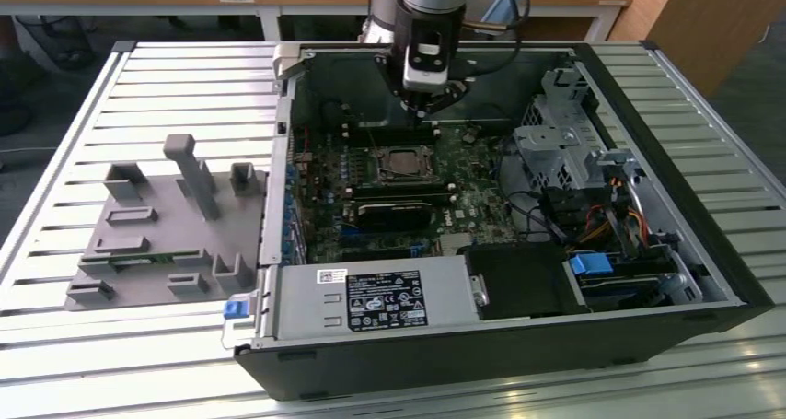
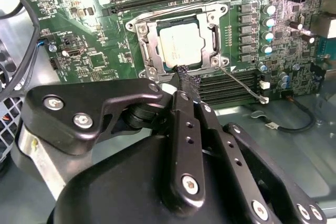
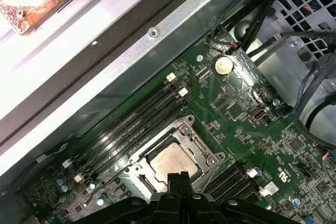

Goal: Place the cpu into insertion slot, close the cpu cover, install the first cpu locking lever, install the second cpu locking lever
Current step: 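Install the first cpu locking lever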

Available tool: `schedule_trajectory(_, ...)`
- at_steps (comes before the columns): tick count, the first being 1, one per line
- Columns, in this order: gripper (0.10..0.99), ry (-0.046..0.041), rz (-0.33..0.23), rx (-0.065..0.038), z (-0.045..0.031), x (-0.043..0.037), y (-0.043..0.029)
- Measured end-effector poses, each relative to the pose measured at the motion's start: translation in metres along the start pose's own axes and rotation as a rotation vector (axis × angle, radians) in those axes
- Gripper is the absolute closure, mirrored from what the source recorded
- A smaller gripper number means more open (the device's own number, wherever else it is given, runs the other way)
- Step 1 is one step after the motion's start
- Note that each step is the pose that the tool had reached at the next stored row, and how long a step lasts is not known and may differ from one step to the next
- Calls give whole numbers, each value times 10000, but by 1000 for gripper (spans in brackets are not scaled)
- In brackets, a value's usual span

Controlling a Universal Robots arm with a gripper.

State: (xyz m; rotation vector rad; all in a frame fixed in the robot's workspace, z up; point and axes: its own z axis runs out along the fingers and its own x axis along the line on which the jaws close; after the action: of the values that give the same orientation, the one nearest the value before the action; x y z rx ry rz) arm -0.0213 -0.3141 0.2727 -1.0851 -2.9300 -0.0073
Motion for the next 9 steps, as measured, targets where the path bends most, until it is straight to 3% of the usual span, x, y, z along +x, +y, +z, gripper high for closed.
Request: schedule_trajectory(9,980,-1,-414,8,0,-1,1)
